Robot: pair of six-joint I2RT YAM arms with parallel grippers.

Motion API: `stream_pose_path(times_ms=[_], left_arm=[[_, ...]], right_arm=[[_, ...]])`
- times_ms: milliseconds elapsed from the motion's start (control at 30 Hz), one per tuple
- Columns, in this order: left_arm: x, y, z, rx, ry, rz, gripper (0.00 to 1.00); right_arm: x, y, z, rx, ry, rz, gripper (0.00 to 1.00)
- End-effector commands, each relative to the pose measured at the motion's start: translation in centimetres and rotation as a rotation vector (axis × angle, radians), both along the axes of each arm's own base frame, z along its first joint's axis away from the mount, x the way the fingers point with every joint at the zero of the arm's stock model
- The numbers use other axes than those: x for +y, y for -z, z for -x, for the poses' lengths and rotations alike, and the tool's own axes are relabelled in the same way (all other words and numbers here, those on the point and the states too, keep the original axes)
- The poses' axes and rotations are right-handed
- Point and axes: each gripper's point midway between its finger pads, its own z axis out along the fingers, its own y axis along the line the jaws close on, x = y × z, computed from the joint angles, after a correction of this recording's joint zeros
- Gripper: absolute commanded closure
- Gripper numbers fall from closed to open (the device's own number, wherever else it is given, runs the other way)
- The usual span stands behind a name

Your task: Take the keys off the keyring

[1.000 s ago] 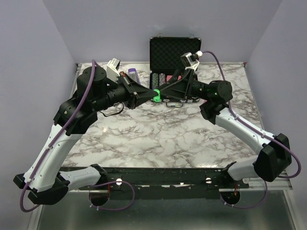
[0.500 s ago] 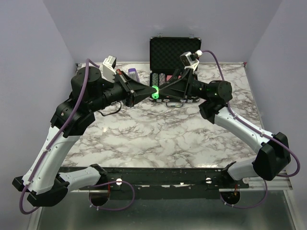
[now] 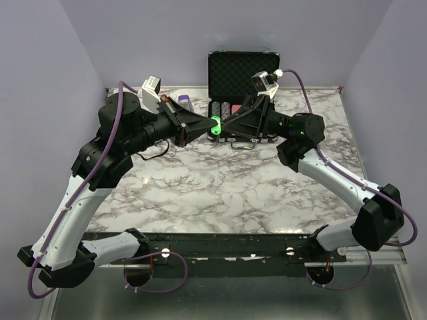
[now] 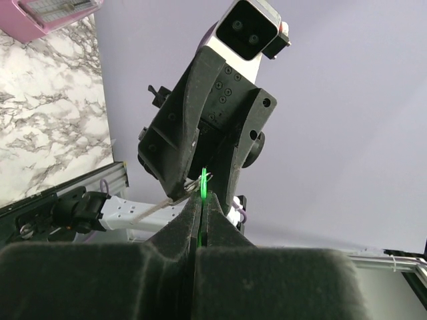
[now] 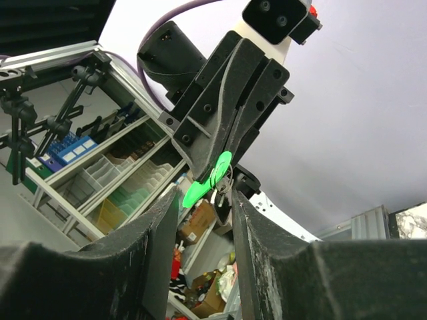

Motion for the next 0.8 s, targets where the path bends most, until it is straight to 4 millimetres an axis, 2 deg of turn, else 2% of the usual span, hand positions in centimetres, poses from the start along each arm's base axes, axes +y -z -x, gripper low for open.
stream_pose_path(times_ms=[0, 767], left_arm=[[0.18, -0.46, 0.25, 0.025, -0.001, 0.042, 1.0], [0.61, -0.12, 0.92, 0.031, 0.003, 0.066, 1.0]], right_arm=[[-0.12, -0.92, 1.04, -0.052, -0.029, -0.028, 0.57], [0.77, -0.13, 0.71, -0.021, -0.035, -0.015, 0.78]])
